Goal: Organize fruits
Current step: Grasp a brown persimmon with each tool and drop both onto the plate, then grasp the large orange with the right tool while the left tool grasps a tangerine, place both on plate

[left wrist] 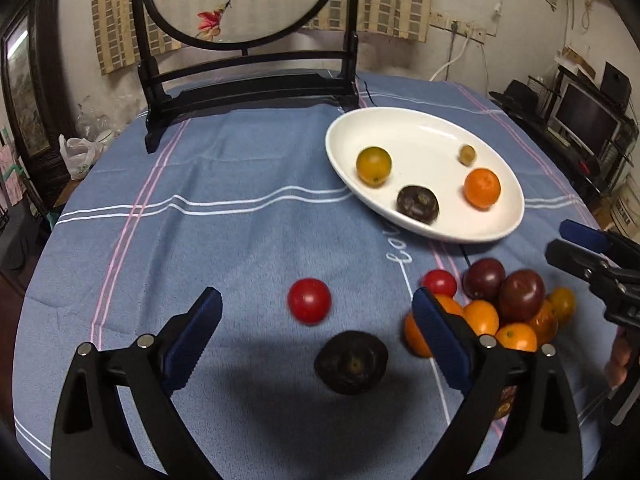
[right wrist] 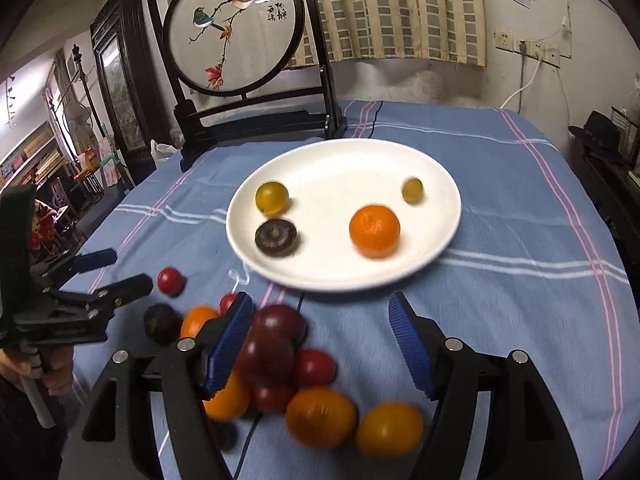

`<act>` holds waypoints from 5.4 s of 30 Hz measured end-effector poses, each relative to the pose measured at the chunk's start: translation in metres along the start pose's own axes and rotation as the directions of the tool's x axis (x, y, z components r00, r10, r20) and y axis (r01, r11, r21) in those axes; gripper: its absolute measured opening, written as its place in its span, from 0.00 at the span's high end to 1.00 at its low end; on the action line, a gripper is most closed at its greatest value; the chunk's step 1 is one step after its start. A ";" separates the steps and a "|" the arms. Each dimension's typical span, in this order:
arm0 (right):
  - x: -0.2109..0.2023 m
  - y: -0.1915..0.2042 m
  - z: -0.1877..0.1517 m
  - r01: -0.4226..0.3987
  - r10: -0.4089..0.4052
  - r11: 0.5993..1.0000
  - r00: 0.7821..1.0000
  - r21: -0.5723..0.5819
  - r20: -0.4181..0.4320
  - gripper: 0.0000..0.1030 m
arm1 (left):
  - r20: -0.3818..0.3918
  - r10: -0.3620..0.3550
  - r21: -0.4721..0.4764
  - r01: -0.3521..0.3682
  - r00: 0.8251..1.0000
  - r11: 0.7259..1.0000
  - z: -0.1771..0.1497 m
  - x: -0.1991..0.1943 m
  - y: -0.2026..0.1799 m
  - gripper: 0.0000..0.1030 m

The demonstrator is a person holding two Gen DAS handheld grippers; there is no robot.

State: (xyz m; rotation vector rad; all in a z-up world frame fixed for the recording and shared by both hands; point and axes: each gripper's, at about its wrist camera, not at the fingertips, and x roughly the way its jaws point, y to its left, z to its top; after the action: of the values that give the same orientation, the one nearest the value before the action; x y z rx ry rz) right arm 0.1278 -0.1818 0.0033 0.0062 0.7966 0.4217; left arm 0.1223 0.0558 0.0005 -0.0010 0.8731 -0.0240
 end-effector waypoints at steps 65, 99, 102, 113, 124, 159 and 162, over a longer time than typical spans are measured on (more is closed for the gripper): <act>0.014 0.016 0.034 -0.029 0.029 0.998 1.000 -0.054 0.004 0.62 | 0.045 -0.105 0.030 0.104 0.993 0.994 0.073 0.026 -0.056 0.56; 0.000 -0.027 -0.014 0.015 -0.013 0.999 1.000 0.050 -0.028 0.27 | 0.049 0.027 -0.121 -0.021 0.998 0.992 -0.004 0.016 -0.005 0.08; -0.013 -0.029 -0.033 0.054 -0.053 0.998 0.998 0.037 -0.042 0.27 | 0.064 0.043 -0.139 -0.033 0.997 0.990 -0.009 0.014 0.004 0.08; -0.010 -0.032 -0.080 0.155 -0.157 0.988 0.974 -0.028 -0.165 0.27 | 0.064 -0.044 -0.188 0.055 0.997 0.981 -0.013 0.012 0.010 0.08; 0.022 -0.027 -0.059 0.150 -0.175 0.978 0.966 -0.142 -0.187 0.36 | 0.073 -0.063 -0.098 0.070 0.995 0.993 -0.014 0.010 -0.007 0.08; -0.027 -0.041 -0.066 0.003 -0.003 1.000 1.000 0.013 -0.004 0.60 | -0.159 -0.135 0.118 0.154 0.978 0.981 -0.074 0.000 -0.131 0.24; -0.028 -0.039 -0.068 -0.007 0.007 1.000 1.000 0.006 -0.004 0.60 | -0.151 -0.103 0.147 0.125 0.983 0.981 -0.075 0.008 -0.141 0.42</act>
State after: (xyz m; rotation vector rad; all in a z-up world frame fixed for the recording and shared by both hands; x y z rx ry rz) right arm 0.0776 -0.2387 -0.0314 0.0134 0.8018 0.4266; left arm 0.0674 -0.0842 -0.0526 0.0977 1.0117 -0.2022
